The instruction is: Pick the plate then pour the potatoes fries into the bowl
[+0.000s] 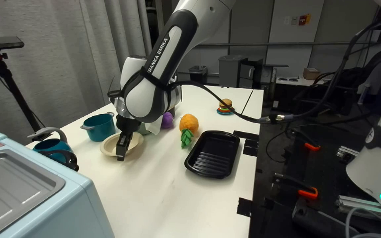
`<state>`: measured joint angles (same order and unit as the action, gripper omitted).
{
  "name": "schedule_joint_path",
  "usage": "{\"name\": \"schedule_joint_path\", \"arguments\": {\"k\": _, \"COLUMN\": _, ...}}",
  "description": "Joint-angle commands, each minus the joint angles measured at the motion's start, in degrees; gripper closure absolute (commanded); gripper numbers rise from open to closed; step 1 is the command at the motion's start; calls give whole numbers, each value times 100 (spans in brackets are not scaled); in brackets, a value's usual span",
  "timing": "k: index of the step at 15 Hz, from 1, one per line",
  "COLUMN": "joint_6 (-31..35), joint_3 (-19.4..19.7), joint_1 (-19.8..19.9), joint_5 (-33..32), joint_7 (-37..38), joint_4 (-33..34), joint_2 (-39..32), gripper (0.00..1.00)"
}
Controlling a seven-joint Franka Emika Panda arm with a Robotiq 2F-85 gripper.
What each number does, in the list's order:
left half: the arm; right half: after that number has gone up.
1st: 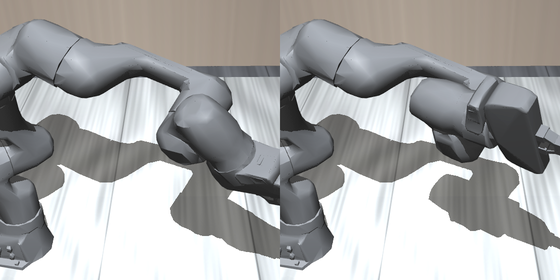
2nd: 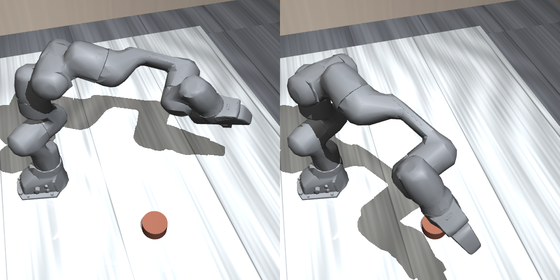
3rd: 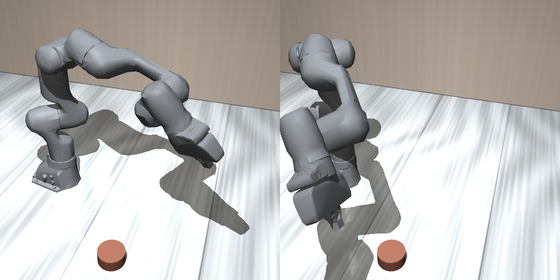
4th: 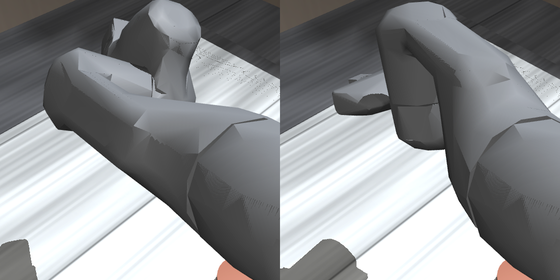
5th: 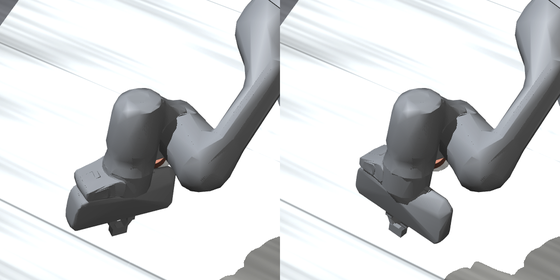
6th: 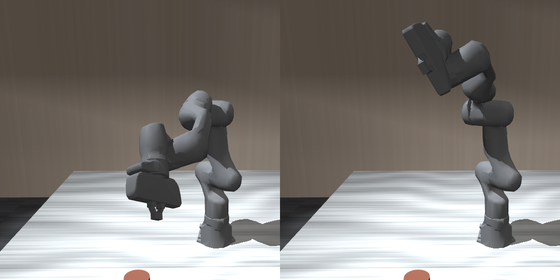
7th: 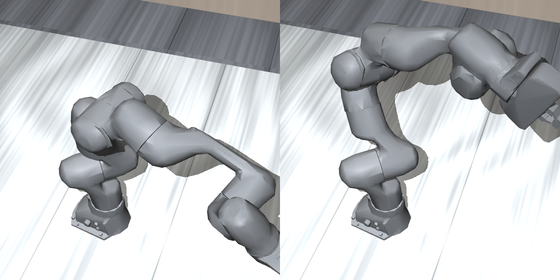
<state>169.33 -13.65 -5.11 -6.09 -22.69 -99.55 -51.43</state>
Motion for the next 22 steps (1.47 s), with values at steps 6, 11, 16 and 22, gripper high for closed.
{"name": "schedule_joint_path", "arguments": {"k": 6, "joint_6": -229, "joint_3": 236, "joint_1": -197, "joint_5": 4, "joint_7": 932, "joint_4": -105, "joint_2": 375, "gripper": 0}}
{"name": "schedule_joint_path", "arguments": {"k": 11, "joint_6": -439, "joint_3": 539, "joint_1": -431, "joint_5": 2, "joint_7": 1473, "joint_4": -224, "joint_2": 964, "gripper": 0}}
{"name": "schedule_joint_path", "arguments": {"k": 16, "joint_6": -638, "joint_3": 1052, "joint_1": -667, "joint_5": -53, "joint_7": 2083, "joint_4": -240, "joint_2": 1586, "gripper": 0}}
{"name": "schedule_joint_path", "arguments": {"k": 22, "joint_6": -725, "joint_3": 1576, "joint_1": -774, "joint_5": -100, "joint_7": 2791, "joint_4": -257, "joint_2": 2094, "gripper": 0}}
